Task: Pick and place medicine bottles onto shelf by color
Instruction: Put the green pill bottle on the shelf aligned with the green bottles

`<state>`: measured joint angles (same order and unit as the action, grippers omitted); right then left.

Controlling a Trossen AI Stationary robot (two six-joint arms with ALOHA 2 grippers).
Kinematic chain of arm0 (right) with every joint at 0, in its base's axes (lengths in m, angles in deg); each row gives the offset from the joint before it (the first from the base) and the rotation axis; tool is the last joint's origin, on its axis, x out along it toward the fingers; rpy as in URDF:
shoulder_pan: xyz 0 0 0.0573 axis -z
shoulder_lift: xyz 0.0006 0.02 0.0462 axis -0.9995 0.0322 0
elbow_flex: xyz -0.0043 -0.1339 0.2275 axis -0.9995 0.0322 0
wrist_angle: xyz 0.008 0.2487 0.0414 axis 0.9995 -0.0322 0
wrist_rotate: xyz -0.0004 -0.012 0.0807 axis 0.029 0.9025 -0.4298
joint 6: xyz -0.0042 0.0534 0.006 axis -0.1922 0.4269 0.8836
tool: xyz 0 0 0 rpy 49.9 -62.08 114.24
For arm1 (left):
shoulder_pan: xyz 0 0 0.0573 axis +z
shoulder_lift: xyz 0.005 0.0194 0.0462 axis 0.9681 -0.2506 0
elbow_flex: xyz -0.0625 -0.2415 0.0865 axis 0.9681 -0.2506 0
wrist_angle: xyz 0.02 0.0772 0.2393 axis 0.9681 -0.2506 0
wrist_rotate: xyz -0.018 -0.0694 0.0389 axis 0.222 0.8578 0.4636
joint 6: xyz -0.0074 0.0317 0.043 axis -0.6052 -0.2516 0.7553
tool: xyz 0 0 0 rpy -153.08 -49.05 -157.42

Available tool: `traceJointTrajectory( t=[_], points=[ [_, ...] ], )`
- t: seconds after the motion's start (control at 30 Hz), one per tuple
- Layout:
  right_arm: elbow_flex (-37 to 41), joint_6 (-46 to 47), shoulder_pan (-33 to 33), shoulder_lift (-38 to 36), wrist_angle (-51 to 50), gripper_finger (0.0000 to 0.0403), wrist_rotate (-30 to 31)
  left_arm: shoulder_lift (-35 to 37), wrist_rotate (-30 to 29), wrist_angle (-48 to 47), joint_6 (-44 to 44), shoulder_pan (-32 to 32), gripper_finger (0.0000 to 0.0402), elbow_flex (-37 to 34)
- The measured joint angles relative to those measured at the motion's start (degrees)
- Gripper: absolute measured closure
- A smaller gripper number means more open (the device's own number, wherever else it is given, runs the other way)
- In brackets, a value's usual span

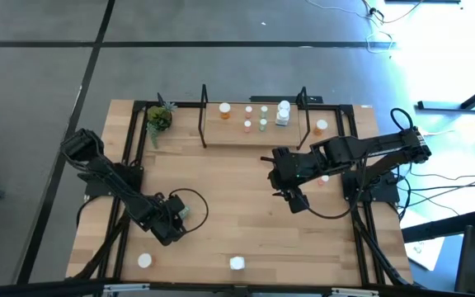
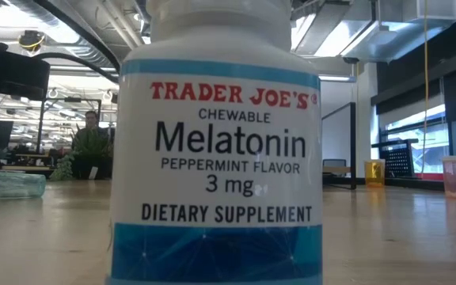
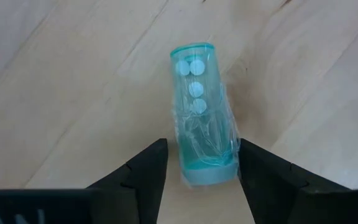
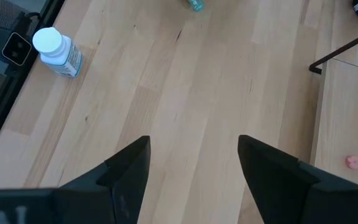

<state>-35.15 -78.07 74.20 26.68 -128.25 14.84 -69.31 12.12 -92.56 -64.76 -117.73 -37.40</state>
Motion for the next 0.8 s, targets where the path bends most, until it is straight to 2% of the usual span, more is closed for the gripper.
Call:
traceJointTrajectory(
  t=[0.43,0.7,0.8],
  points=[
    [0.00,0.02,0.00,0.00,0.02,0.0157,-0.02,0.23,0.62,-2.82,0.75,0.10,0.0307,1.60],
    [0.00,0.02,0.02,0.00,0.02,0.0157,0.00,0.31,1.20,-11.93,5.47,0.64,0.0311,8.51],
    [0.00,0.02,0.02,0.00,0.02,0.0157,-0.02,0.33,3.81,-15.04,7.78,2.02,0.0311,11.36]
  ],
)
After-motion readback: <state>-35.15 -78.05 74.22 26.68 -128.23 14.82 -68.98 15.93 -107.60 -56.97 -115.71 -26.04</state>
